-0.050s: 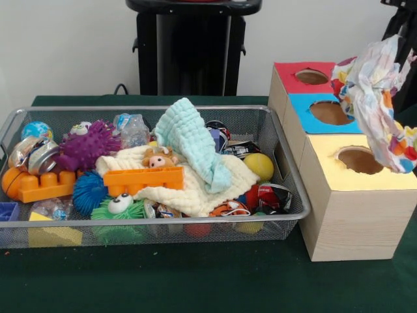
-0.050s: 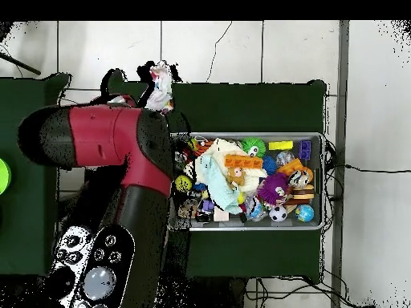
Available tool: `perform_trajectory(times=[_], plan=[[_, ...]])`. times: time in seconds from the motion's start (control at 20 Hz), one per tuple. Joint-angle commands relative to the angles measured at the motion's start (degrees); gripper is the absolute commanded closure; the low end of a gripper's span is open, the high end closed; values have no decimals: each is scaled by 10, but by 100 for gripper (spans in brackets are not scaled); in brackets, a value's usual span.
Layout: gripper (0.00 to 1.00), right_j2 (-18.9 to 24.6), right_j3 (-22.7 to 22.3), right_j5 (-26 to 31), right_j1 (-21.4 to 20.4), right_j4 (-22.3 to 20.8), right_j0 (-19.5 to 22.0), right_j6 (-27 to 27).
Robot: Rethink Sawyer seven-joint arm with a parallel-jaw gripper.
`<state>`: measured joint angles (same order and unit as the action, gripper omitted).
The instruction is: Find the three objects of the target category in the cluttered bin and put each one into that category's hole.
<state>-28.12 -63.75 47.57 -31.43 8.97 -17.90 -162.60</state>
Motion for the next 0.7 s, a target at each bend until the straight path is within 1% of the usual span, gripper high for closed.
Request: perform_trajectory(times=[0.05,0.1,0.2,0.25,0.35,0.55,0.7], plan=[[100,101,-151,-36,-58,-54,21,161],[100,103,-157,-33,-64,-60,19,160],[100,110,-176,-40,-80,-68,19,154],[100,109,-188,-49,-88,-73,17,140],[100,115,-202,-49,-98,-80,18,137],[100,128,-214,-40,-106,-99,19,130],[100,133,-225,-51,-107,-112,16,110]])
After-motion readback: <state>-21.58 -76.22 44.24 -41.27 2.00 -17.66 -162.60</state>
